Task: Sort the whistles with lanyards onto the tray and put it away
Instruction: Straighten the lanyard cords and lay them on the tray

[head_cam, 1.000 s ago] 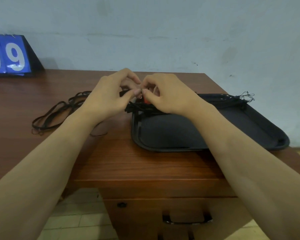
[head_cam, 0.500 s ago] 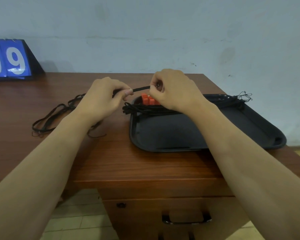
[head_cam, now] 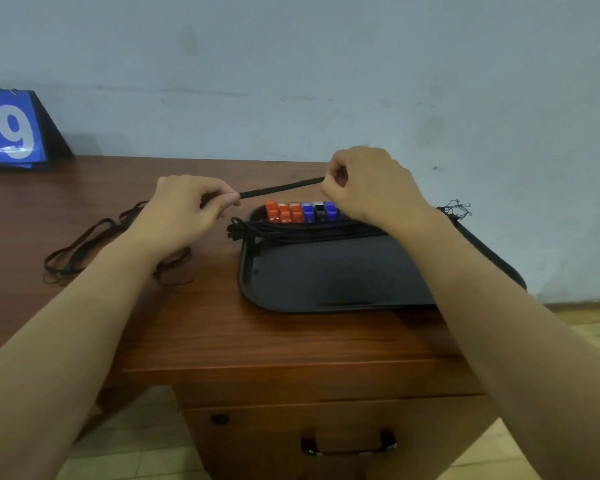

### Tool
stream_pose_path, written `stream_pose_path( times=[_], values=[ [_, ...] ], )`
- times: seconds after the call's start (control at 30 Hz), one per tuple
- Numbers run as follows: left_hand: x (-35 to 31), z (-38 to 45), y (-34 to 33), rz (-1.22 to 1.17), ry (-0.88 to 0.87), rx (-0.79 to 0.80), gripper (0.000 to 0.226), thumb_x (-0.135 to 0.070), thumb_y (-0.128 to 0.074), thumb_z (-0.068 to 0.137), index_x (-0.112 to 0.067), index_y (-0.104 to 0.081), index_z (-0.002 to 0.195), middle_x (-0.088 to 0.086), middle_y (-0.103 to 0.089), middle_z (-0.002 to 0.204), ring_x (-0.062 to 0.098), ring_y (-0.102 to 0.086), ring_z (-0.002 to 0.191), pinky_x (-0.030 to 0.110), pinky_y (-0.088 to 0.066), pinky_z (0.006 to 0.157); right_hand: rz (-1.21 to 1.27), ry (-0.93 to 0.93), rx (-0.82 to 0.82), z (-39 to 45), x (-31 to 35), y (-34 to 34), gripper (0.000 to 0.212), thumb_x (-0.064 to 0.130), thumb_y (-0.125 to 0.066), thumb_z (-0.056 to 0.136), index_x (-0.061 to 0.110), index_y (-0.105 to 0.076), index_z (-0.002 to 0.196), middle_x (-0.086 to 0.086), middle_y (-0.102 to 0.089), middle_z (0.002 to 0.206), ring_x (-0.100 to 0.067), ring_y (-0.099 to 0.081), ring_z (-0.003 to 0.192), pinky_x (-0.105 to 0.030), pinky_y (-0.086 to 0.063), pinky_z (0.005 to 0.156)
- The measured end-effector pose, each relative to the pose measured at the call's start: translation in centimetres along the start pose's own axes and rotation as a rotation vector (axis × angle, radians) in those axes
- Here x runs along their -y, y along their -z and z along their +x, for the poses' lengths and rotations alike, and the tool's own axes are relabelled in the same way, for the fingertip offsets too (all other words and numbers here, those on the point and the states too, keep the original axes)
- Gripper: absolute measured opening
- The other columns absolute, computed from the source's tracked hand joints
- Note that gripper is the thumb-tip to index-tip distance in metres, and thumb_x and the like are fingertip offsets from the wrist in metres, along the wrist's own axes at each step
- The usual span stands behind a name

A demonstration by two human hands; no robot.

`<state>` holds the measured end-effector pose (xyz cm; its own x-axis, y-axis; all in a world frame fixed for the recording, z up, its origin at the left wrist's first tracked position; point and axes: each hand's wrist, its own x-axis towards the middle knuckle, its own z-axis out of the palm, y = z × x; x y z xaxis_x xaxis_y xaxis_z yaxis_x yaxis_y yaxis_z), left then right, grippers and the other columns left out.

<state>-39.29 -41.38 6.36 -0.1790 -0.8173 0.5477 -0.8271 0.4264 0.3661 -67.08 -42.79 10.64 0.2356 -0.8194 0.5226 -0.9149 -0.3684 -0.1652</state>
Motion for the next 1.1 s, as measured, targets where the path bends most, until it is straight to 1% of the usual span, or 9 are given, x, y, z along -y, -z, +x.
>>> stream_pose_path(
  times=[0.07,0.13,0.23,0.3,0.47,0.63,0.83,1.0,1.1],
  values=[
    [-0.1,-0.1,-0.1,-0.001,-0.010,0.009,0.016,-0.039,-0.056,0.099,-0.039,-0.072,0.099,-0.017,-0.069,0.075,0.001,-0.066,0.077,0.062,-0.044,0.103,-0.024,-0.017,0.007,-0.7,-1.4,0.6,0.012,0.034,-0.053,0.091,0.028,-0.064,0.091,0.010,-0.063,0.094,-0.017,-0.058,0.086,-0.027,-0.037,0.060],
    [-0.2,-0.1,-0.1,0.009,-0.008,0.021,0.018,-0.036,-0.058,0.099,-0.032,-0.075,0.102,-0.017,-0.070,0.077,0.002,-0.066,0.076,0.059,-0.047,0.102,-0.044,-0.057,0.010,-1.4,-2.8,1.0,0.012,0.034,-0.054,0.089,0.028,-0.064,0.090,0.009,-0.064,0.096,-0.020,-0.059,0.088,-0.030,-0.040,0.066],
    [-0.2,-0.1,0.1,0.021,0.002,0.018,0.022,-0.031,-0.059,0.099,-0.023,-0.077,0.108,-0.012,-0.070,0.081,0.002,-0.064,0.076,0.041,-0.054,0.089,-0.062,-0.130,0.000,-2.2,-5.0,1.4,0.013,0.034,-0.055,0.090,0.027,-0.065,0.092,0.007,-0.065,0.095,-0.022,-0.060,0.089,-0.032,-0.041,0.069],
    [-0.1,-0.3,0.2,0.018,0.011,0.010,0.022,-0.029,-0.060,0.099,-0.019,-0.077,0.109,-0.013,-0.068,0.080,0.000,-0.061,0.077,0.031,-0.050,0.080,-0.073,-0.172,-0.012,-2.8,-6.5,1.7,0.015,0.035,-0.054,0.091,0.026,-0.066,0.094,0.006,-0.066,0.096,-0.022,-0.061,0.089,-0.032,-0.041,0.070],
    [-0.1,-0.5,0.2,0.014,0.011,0.015,0.020,-0.029,-0.060,0.099,-0.021,-0.077,0.107,-0.022,-0.065,0.081,0.010,-0.064,0.084,0.030,-0.047,0.080,-0.075,-0.268,-0.066,-4.0,-9.6,2.7,0.016,0.034,-0.054,0.091,0.027,-0.068,0.096,0.006,-0.068,0.100,-0.023,-0.060,0.092,-0.033,-0.041,0.072],
    [-0.5,-0.5,0.3,-0.015,-0.020,0.012,0.013,-0.027,-0.060,0.099,-0.034,-0.070,0.101,-0.022,-0.066,0.082,-0.004,-0.059,0.080,0.027,-0.046,0.076,-0.084,-0.339,-0.108,-4.5,-11.6,3.8,0.015,0.030,-0.054,0.091,0.025,-0.068,0.094,0.004,-0.069,0.102,-0.026,-0.062,0.093,-0.035,-0.043,0.073],
    [-0.6,-0.6,0.3,-0.023,-0.019,0.003,0.022,-0.030,-0.062,0.098,-0.021,-0.076,0.111,-0.012,-0.070,0.088,-0.007,-0.059,0.085,0.018,-0.041,0.075,-0.070,-0.419,-0.144,-5.3,-12.5,2.4,0.018,0.027,-0.053,0.092,0.023,-0.070,0.098,0.000,-0.069,0.105,-0.028,-0.061,0.091,-0.034,-0.043,0.073],
    [-0.8,-0.5,0.4,-0.036,-0.020,-0.002,0.016,-0.033,-0.066,0.095,-0.025,-0.077,0.104,-0.014,-0.070,0.086,-0.005,-0.061,0.082,0.012,-0.040,0.070,0.022,-0.508,-0.199,-5.6,-13.9,1.9,0.018,0.028,-0.056,0.092,0.024,-0.072,0.099,0.000,-0.070,0.102,-0.028,-0.063,0.095,-0.035,-0.046,0.077],
    [-0.8,-0.4,0.4,-0.042,-0.009,-0.007,0.010,-0.030,-0.064,0.097,-0.033,-0.072,0.100,-0.016,-0.071,0.088,-0.015,-0.058,0.074,0.012,-0.038,0.068,0.134,-0.498,-0.207,-5.5,-14.7,1.4,0.016,0.028,-0.058,0.090,0.024,-0.074,0.094,0.001,-0.072,0.093,-0.023,-0.065,0.095,-0.033,-0.047,0.080]
  ],
)
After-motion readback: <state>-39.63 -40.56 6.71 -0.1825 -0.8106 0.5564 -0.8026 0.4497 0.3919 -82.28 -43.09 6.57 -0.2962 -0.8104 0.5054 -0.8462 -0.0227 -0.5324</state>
